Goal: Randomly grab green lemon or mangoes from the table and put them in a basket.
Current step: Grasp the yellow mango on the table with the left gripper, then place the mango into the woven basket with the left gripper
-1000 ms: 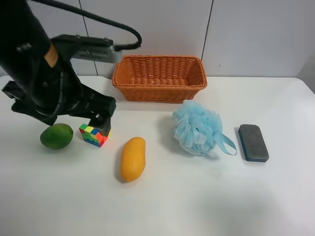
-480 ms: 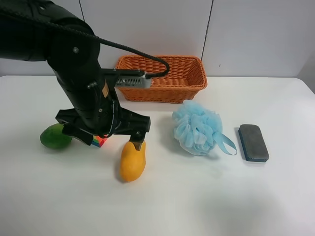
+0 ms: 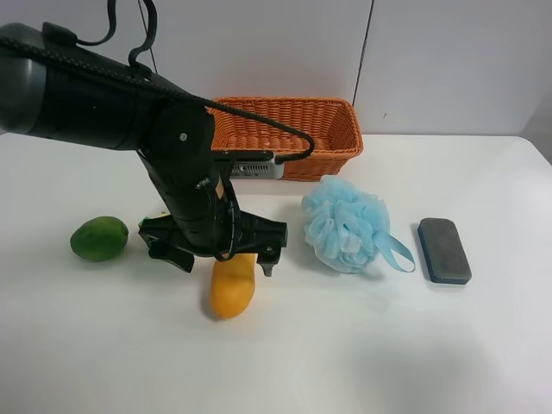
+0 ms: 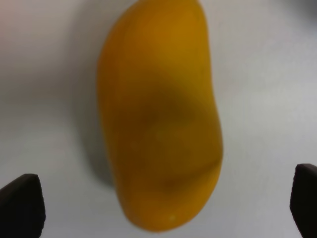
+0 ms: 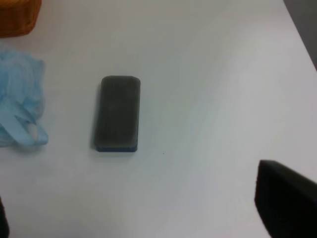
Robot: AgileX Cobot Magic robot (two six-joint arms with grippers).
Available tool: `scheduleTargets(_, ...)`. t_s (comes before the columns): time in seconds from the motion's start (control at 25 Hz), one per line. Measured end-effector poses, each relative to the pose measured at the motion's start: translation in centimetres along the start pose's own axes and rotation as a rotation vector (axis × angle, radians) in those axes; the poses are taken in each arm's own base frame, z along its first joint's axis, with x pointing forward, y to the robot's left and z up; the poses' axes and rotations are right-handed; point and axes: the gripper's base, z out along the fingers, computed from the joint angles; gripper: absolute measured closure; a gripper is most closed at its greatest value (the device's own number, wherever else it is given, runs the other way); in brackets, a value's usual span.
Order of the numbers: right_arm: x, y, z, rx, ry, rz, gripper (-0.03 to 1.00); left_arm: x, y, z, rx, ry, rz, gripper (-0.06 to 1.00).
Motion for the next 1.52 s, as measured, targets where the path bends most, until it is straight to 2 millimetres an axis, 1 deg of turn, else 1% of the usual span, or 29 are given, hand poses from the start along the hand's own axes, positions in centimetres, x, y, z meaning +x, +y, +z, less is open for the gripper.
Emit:
scheduleTargets(0.2,0.0,0.0,0.0,0.0,0.0,0.0,-0.03,-0.2,-0.2,1.4,0.009,-0.01,0.0,-0.05)
scheduleTargets(0.64,0.0,0.0,0.0,0.0,0.0,0.0,-0.03,0.0,0.0,4.9,-0.019,0.025,0.0,-0.05)
scheduleTargets(0.84,0.0,0.0,0.0,0.0,0.0,0.0,-0.03,0.0,-0.1,5.1,-0.012,0.017,-0.002,-0.04)
scheduleTargets(0.88,0.0,0.0,0.0,0.0,0.0,0.0,-0.03,-0.1,-0.1,5.1,-0.009,0.012,-0.001,-0.03)
scheduleTargets(0.96,0.0,0.0,0.0,0.0,0.0,0.0,-0.03,-0.1,-0.1,5.1,-0.007,0.01,-0.001,0.06)
scheduleTargets(1.0,0.0,0.0,0.0,0.0,0.0,0.0,-0.03,-0.1,-0.1,5.1,-0.006,0.009,-0.001,0.12)
scheduleTargets(1.08,0.0,0.0,0.0,0.0,0.0,0.0,-0.03,-0.1,-0.1,5.1,-0.006,0.007,0.001,0.3)
scheduleTargets(1.12,0.0,0.0,0.0,0.0,0.0,0.0,-0.03,-0.1,-0.1,5.1,-0.005,0.006,0.001,0.33)
scheduleTargets(1.52,0.0,0.0,0.0,0.0,0.0,0.0,-0.03,-0.1,-0.1,5.1,-0.005,0.006,0.001,0.33)
